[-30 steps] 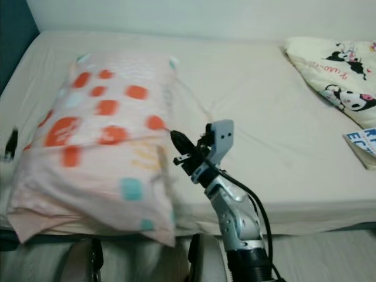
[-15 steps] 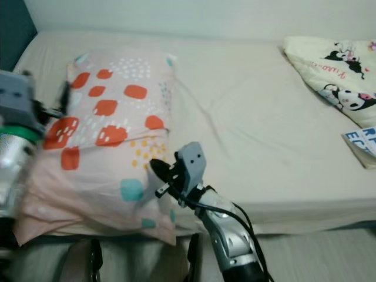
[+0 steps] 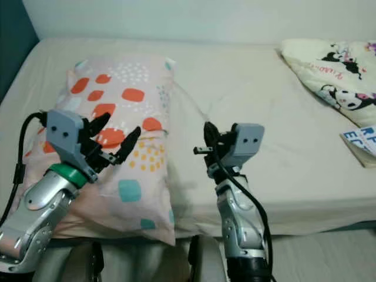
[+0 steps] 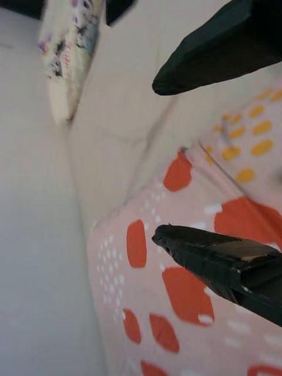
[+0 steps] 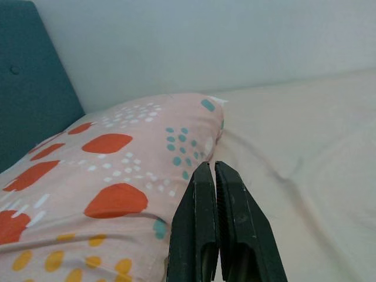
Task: Clean up the room
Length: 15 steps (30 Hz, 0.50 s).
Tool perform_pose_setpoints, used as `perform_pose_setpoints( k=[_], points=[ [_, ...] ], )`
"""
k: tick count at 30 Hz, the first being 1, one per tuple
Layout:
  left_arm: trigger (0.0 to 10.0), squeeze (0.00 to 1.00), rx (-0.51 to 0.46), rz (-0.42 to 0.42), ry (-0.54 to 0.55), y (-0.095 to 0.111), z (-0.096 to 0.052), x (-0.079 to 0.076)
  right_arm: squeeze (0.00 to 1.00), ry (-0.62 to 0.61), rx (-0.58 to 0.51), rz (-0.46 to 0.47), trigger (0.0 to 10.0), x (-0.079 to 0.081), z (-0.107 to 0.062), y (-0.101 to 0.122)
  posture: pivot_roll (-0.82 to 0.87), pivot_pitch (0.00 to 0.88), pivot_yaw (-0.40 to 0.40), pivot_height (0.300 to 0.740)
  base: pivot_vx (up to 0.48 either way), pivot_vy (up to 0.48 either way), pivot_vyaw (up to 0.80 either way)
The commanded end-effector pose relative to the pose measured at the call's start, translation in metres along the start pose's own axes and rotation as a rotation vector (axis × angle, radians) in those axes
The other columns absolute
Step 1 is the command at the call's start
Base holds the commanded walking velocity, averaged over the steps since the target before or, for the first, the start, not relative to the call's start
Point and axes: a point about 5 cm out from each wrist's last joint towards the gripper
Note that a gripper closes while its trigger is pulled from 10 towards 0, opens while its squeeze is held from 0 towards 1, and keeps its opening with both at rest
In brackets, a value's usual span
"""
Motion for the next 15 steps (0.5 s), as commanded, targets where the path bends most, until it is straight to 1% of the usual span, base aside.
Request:
perform_pose_setpoints(
  k=[1,2,4,5,6,15],
  points=[
    [10.0,0.0,0.054,0.077,0.015,-0.007,-0.003,0.006,0.0,-0.011,0.017,-0.004,10.0,-0.002,-0.002,-0.005,0.04,0.064,-0.007,0.612,0.0,0.0,0.0],
    [10.0,0.0,0.074,0.112,0.028,-0.009,-0.004,0.009,0.0,-0.011,0.022,-0.007,10.0,-0.003,-0.003,-0.005,0.04,0.064,-0.007,0.617,0.0,0.0,0.0],
    [10.0,0.0,0.11,0.116,0.067,-0.012,-0.004,0.014,0.0,-0.019,0.029,-0.011,10.0,-0.005,-0.003,-0.007,0.04,0.065,-0.01,0.626,0.0,0.0,0.0],
    [10.0,0.0,0.11,0.116,0.067,-0.012,-0.004,0.014,0.0,-0.019,0.029,-0.011,10.0,-0.005,-0.003,-0.007,0.04,0.065,-0.01,0.626,0.0,0.0,0.0],
    [10.0,0.0,0.127,0.11,0.1,-0.013,-0.003,0.017,0.0,-0.024,0.03,-0.014,10.0,-0.006,-0.003,-0.007,0.03,0.067,-0.01,0.636,0.0,0.0,0.0],
    [10.0,0.0,0.159,0.101,0.139,-0.018,-0.001,0.017,0.0,-0.033,0.027,-0.021,10.0,-0.007,-0.003,-0.008,0.03,0.073,-0.008,0.66,0.0,0.0,0.0]
  ],
)
Point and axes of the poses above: a point about 5 cm out from each wrist's last joint towards the gripper, its own z axis pointing out of the wrist towards the gripper, its own y axis along the axis of the wrist's last joint, x = y × z, and after that the axes turned 14 degrees about z, right-handed
